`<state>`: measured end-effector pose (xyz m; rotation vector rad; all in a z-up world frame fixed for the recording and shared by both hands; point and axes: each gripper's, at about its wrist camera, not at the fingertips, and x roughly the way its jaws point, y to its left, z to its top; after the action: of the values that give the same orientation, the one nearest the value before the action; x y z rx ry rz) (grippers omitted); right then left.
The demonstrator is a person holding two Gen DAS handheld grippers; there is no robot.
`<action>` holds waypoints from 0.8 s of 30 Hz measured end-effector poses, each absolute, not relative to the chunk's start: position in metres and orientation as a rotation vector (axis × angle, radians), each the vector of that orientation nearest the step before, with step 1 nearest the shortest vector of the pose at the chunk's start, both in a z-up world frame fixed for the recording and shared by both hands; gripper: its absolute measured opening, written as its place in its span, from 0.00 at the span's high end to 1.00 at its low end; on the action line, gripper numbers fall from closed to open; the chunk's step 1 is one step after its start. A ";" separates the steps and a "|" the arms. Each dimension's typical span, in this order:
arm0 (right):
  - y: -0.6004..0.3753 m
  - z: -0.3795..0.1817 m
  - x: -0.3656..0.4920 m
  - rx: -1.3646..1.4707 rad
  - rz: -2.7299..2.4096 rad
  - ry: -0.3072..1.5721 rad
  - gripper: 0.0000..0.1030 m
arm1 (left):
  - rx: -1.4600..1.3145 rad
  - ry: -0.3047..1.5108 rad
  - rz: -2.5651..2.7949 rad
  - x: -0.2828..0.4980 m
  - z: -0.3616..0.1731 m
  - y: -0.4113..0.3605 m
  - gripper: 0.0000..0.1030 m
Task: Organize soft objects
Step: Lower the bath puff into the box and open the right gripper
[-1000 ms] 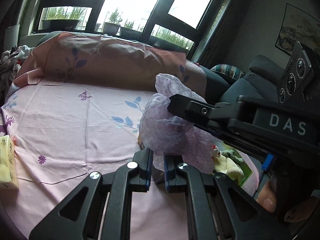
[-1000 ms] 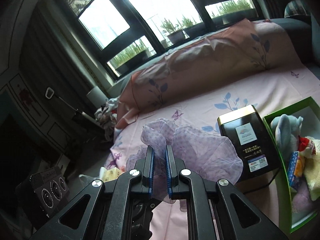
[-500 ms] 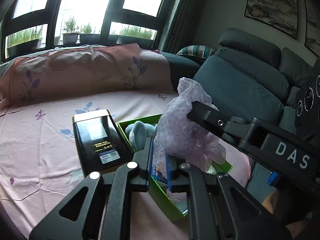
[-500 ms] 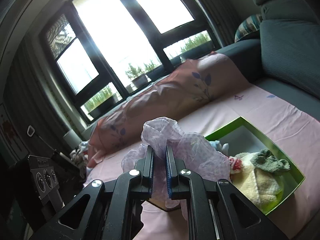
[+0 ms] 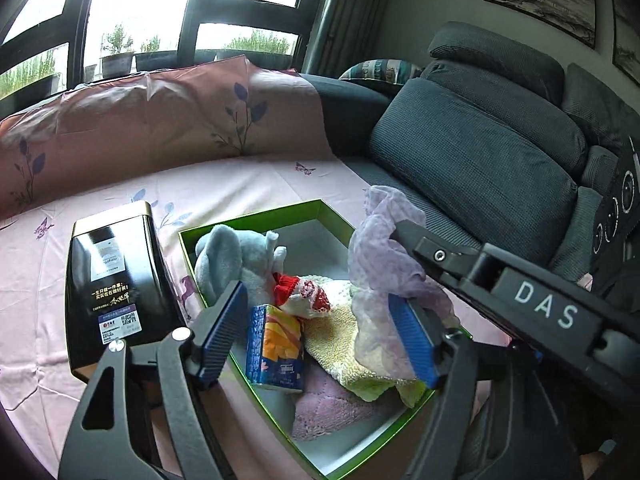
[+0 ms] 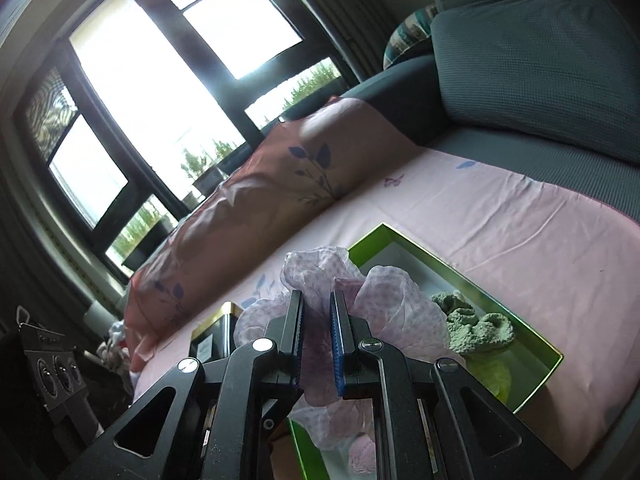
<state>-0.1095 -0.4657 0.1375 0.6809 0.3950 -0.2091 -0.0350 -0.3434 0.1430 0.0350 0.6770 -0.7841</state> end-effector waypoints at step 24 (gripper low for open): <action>-0.458 0.154 -0.144 0.647 -0.314 0.347 0.39 | 0.043 0.649 -0.757 -0.052 0.148 -0.323 0.01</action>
<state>-0.1436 -0.4582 0.1540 0.6471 0.3474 -0.3141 -0.0524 -0.3227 0.1476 0.0435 0.6486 -0.7570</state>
